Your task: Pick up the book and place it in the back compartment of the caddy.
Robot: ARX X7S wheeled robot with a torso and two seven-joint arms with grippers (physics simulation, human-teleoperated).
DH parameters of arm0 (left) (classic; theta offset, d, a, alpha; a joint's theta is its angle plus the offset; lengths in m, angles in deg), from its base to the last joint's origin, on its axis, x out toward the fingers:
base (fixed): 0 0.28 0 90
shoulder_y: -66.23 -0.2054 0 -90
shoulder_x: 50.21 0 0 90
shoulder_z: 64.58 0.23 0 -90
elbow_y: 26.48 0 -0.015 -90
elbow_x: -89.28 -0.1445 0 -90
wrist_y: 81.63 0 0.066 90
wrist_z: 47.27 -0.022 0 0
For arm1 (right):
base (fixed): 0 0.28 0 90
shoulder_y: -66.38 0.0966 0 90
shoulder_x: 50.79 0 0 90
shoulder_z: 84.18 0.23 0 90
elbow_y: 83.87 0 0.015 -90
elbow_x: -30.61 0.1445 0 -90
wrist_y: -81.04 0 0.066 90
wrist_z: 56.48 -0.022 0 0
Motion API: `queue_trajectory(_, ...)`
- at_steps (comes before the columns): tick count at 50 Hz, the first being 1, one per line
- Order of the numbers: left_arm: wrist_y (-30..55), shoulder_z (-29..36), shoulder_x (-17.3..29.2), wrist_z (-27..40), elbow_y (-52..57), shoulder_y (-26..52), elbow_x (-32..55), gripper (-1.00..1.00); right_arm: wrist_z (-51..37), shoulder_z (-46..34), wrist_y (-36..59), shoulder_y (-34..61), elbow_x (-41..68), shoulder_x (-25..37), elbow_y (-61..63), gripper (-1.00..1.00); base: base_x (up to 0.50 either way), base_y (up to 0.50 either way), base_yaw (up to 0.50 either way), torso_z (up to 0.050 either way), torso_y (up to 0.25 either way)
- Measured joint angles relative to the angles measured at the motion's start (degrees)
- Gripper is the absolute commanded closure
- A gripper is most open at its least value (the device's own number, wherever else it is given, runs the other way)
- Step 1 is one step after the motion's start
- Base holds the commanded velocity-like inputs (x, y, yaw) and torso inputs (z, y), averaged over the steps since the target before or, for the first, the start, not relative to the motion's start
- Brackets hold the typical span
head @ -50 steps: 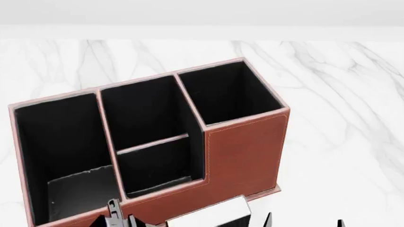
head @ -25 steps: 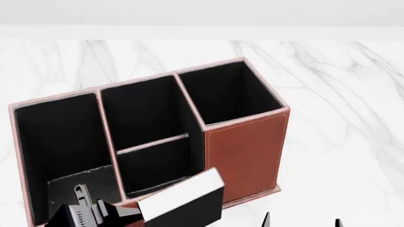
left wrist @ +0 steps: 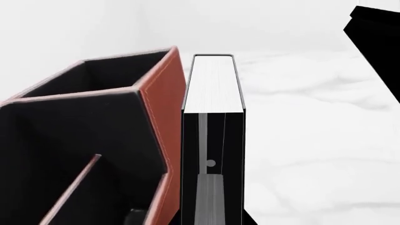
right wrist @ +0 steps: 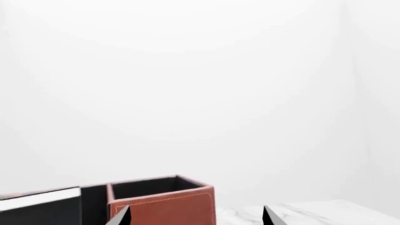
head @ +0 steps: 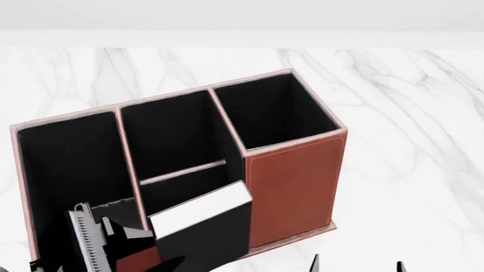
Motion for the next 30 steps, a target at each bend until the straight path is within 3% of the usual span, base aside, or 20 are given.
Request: queue_trajectory(30, 9.37, 0.37, 2.05, -7.44, 1.60, 6.34, 6.78, 1.00, -0.28, -0.59, -0.14, 0.27, -0.43, -0.07, -0.41, -1.00, 0.00, 0.00, 0.00, 0.001, 0.001)
